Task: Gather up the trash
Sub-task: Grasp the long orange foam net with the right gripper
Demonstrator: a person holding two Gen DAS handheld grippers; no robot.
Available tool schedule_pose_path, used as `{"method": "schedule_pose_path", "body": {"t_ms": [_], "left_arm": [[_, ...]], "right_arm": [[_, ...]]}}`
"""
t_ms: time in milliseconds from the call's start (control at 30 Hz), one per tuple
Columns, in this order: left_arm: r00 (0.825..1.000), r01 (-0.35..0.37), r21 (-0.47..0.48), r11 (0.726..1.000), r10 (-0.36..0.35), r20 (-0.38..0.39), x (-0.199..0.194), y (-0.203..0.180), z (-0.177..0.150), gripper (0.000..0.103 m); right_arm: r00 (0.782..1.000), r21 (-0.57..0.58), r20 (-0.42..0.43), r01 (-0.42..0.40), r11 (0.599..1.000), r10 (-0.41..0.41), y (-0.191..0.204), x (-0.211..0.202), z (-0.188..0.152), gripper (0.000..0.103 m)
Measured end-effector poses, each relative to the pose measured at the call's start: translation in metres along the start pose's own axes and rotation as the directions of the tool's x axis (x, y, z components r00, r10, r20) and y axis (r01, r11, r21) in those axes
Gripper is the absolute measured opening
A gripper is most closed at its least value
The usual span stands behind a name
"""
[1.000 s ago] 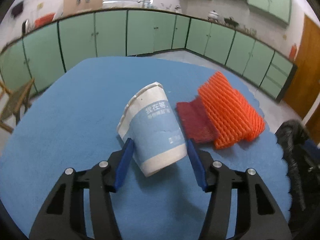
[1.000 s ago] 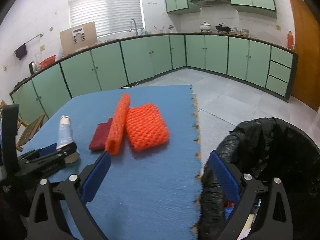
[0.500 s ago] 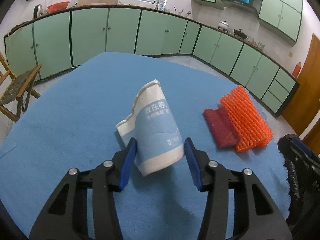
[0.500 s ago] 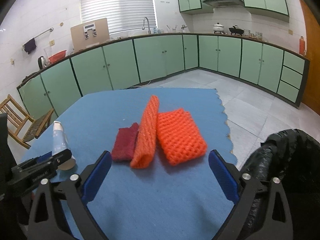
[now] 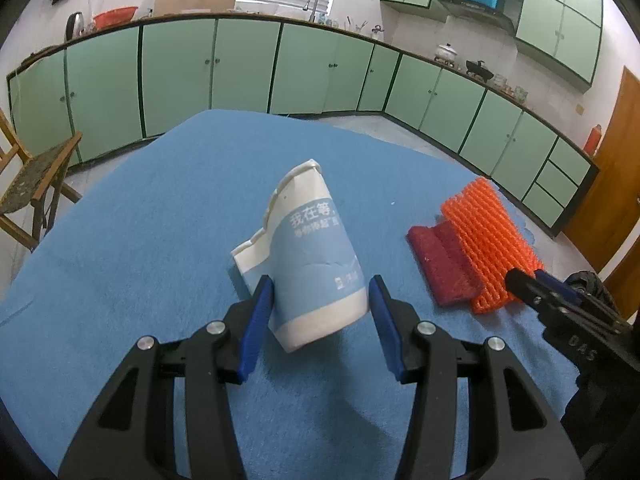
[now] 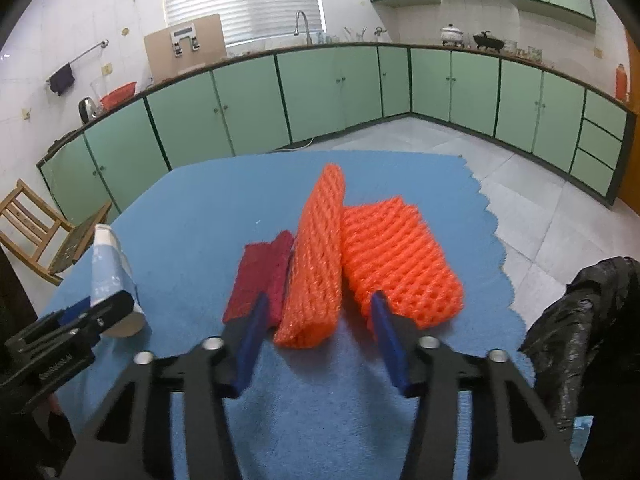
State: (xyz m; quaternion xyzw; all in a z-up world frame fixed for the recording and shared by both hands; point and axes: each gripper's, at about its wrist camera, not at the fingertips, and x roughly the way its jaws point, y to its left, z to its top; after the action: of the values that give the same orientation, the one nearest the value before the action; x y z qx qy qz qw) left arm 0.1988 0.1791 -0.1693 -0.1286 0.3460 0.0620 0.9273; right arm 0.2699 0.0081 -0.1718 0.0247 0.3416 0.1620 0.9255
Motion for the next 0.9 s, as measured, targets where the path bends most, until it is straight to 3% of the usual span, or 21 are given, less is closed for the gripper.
{"method": "schedule_pose_path", "body": {"t_ms": [33,100,167,433,900], "left_arm": [[1.0,0.0,0.003,1.0,0.0,0.003,-0.001,-0.001,0.001,0.047],[1.0,0.003,0.008,1.0,-0.003,0.011,-0.003,-0.003,0.001,0.047],[1.0,0.005,0.016,1.0,-0.005,0.018,-0.006,-0.006,0.003,0.047],[0.999,0.017,0.051,0.999,-0.02,0.045,-0.021,-0.019,0.009,0.047],[0.995,0.063,0.113,0.992,-0.072,0.075,-0.053,-0.044,0.011,0.047]], "right_arm": [[1.0,-0.003,-0.007,-0.011,1.0,0.011,0.001,0.001,-0.001,0.037],[1.0,-0.009,-0.015,-0.024,1.0,0.024,0.002,0.001,-0.002,0.018],[0.999,-0.016,-0.013,-0.034,0.999,0.034,0.003,-0.001,-0.002,0.013],[0.997,-0.012,0.034,-0.069,0.998,0.069,0.003,-0.022,0.001,0.011],[0.991,-0.001,0.115,-0.062,0.998,0.062,-0.008,-0.077,0.008,0.011]]}}
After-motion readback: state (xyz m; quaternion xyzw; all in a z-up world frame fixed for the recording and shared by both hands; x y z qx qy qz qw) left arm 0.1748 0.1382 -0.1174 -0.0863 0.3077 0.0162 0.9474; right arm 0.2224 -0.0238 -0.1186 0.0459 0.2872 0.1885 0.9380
